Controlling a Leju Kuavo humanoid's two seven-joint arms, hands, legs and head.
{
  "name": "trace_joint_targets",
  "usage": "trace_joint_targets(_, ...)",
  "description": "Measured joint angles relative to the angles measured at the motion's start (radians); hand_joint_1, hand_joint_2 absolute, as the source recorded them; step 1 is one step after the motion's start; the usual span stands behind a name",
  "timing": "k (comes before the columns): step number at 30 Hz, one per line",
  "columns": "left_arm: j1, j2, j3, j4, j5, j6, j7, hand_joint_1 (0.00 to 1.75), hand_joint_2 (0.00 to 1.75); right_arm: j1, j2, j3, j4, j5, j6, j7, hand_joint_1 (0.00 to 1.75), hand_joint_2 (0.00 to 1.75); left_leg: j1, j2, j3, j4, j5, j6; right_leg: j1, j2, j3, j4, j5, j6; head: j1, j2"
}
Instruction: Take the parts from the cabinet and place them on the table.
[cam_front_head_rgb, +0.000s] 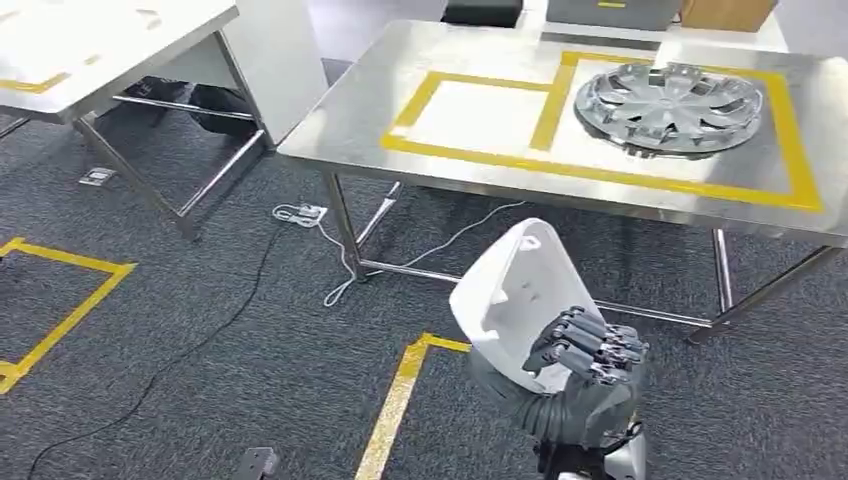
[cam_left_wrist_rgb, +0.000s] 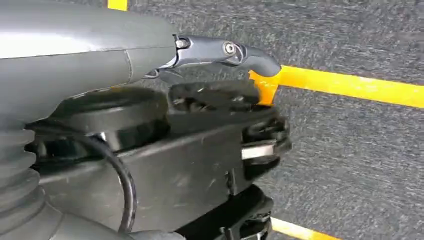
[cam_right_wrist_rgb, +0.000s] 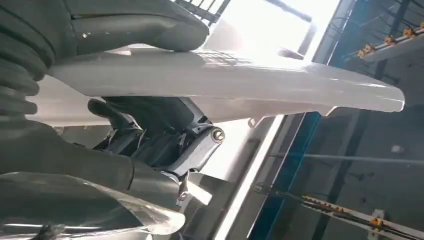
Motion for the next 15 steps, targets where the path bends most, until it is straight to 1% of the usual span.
trace_joint_targets(1,0.0,0.001,0.0,0.0,0.0,0.0,0.0,0.0,1.75,0.0,0.0,0.0,0.0,0.0,0.0,0.0,1.75,1.75,0.007,0.001,0.023,-0.088,0.075,-0.01,-0.006,0.0,0.014,0.002,-0.012,0.008,0.001,0.0)
trace_joint_targets(2,0.002,0.0,0.0,0.0,0.0,0.0,0.0,0.0,1.75,0.0,0.0,0.0,0.0,0.0,0.0,0.0,1.75,1.75,0.014,0.001,0.032,-0.155,0.135,-0.016,-0.006,-0.001,0.002,0.002,-0.023,0.017,-0.001,0.0)
trace_joint_targets(3,0.001,0.0,0.0,0.0,0.0,-0.001,0.001,0.0,1.75,-0.001,0.0,0.0,0.002,0.0,0.0,0.0,1.75,1.75,0.005,0.003,0.016,-0.151,0.095,-0.011,-0.007,0.0,0.019,0.01,-0.029,0.025,-0.005,0.0)
trace_joint_targets(4,-0.001,0.001,0.0,0.0,0.0,-0.001,0.001,0.0,1.75,-0.001,0.0,0.0,0.001,0.0,0.0,0.001,1.75,1.75,0.002,0.003,0.019,-0.144,0.111,0.009,-0.006,0.001,0.01,0.009,-0.032,0.035,-0.007,0.0)
trace_joint_targets(5,0.002,0.003,0.0,0.0,0.002,-0.001,0.002,0.0,1.75,0.0,-0.001,0.0,0.002,0.001,0.0,0.001,1.75,1.75,0.001,0.002,0.017,-0.143,0.12,0.021,-0.006,0.001,0.004,0.006,-0.037,0.044,0.001,0.0)
trace_joint_targets(6,0.004,0.002,0.0,0.0,0.001,-0.001,0.002,0.0,1.75,-0.001,-0.001,-0.001,0.0,0.0,0.0,0.001,1.75,1.75,0.004,0.002,0.02,-0.149,0.123,0.024,-0.005,-0.001,0.009,0.006,-0.042,0.045,0.001,0.0)
trace_joint_targets(7,0.002,0.003,0.0,0.0,0.0,-0.001,0.002,0.0,1.75,-0.002,-0.001,-0.001,0.0,0.0,0.0,0.001,1.75,1.75,0.002,0.002,0.02,-0.15,0.124,0.022,-0.006,-0.001,0.016,0.006,-0.032,0.035,0.001,0.0)
trace_joint_targets(8,-0.001,0.002,0.0,0.0,-0.002,-0.002,0.001,0.0,1.75,-0.004,-0.002,-0.001,0.0,0.0,0.0,0.001,1.75,1.75,0.001,0.001,0.019,-0.15,0.123,0.023,-0.006,-0.002,0.017,0.005,-0.032,0.035,0.001,0.0)
trace_joint_targets(9,-0.002,0.002,0.0,0.0,-0.005,-0.003,0.0,0.0,1.75,-0.004,-0.002,-0.001,0.0,-0.001,0.0,0.002,1.75,1.75,0.001,0.0,0.019,-0.15,0.12,0.028,-0.006,-0.002,0.019,0.002,-0.031,0.036,0.001,0.0)
trace_joint_targets(10,-0.003,0.003,0.0,0.0,-0.01,-0.004,0.0,0.0,1.75,-0.005,-0.002,-0.001,0.0,-0.004,0.0,0.005,1.75,1.75,-0.003,0.0,0.02,-0.149,0.116,0.034,-0.008,-0.002,0.024,-0.006,-0.031,0.038,0.002,0.0)
trace_joint_targets(12,-0.005,0.003,0.0,0.0,-0.018,-0.004,0.001,0.0,1.75,-0.012,-0.002,-0.001,0.002,-0.011,0.0,0.012,1.75,1.75,-0.006,0.001,0.02,-0.148,0.111,0.04,-0.012,-0.003,0.033,-0.023,-0.037,0.052,0.001,0.0)
trace_joint_targets(15,-0.011,0.005,0.0,0.0,-0.031,-0.006,0.002,0.0,1.75,-0.027,-0.006,-0.001,0.008,-0.024,0.0,0.03,1.75,1.75,-0.012,0.001,0.023,-0.146,0.105,0.051,-0.018,-0.003,0.034,-0.027,-0.041,0.065,0.001,0.0)
